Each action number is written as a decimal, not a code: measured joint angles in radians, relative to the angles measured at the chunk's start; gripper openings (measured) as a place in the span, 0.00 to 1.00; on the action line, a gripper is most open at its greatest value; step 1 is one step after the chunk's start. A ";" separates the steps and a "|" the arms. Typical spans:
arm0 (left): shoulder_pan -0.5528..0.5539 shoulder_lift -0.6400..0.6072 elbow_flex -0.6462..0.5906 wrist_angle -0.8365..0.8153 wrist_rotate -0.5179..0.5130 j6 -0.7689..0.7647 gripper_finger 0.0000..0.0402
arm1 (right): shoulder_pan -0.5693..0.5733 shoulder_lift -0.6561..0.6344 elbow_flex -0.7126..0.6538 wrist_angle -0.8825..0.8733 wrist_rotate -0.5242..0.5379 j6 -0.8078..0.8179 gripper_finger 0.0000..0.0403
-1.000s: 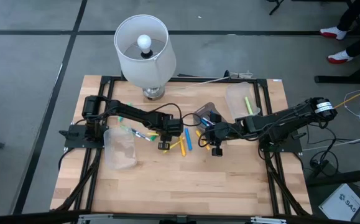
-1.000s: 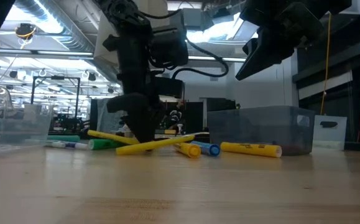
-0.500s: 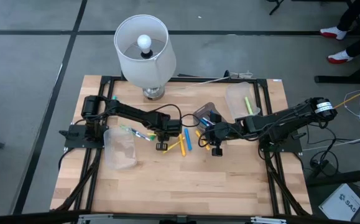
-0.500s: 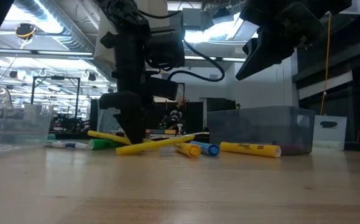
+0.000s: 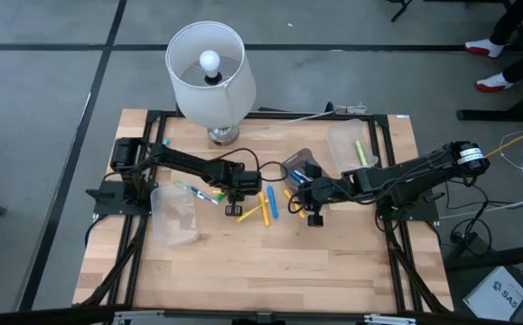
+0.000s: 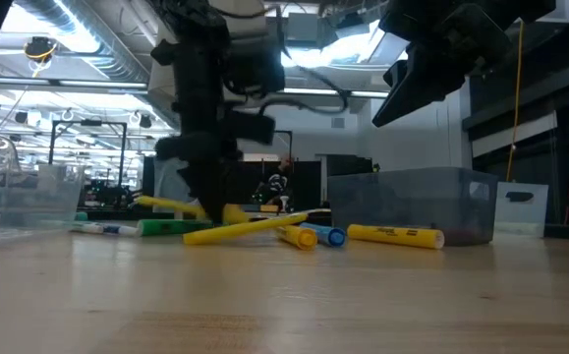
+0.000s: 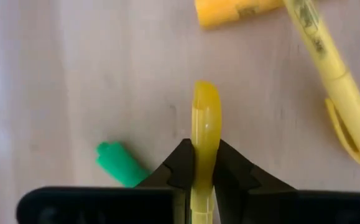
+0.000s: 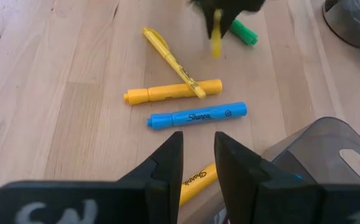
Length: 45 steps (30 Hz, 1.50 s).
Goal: Pick & Place Markers
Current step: Put the yellow pen into the left transparent bin
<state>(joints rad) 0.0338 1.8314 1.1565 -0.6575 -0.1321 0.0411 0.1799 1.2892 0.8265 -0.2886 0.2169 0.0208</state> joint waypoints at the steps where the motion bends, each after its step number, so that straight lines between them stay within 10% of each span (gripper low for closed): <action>1: 0.000 -0.012 0.000 -0.001 -0.010 -0.002 0.08 | 0.000 0.000 0.000 0.000 0.000 0.000 0.22; 45: -0.105 -0.613 -0.039 0.011 -0.304 -0.055 0.08 | 0.000 0.000 0.000 0.000 0.000 -0.002 0.22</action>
<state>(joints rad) -0.0715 1.2182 1.1172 -0.6464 -0.4363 -0.0143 0.1801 1.2892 0.8265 -0.2886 0.2167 0.0189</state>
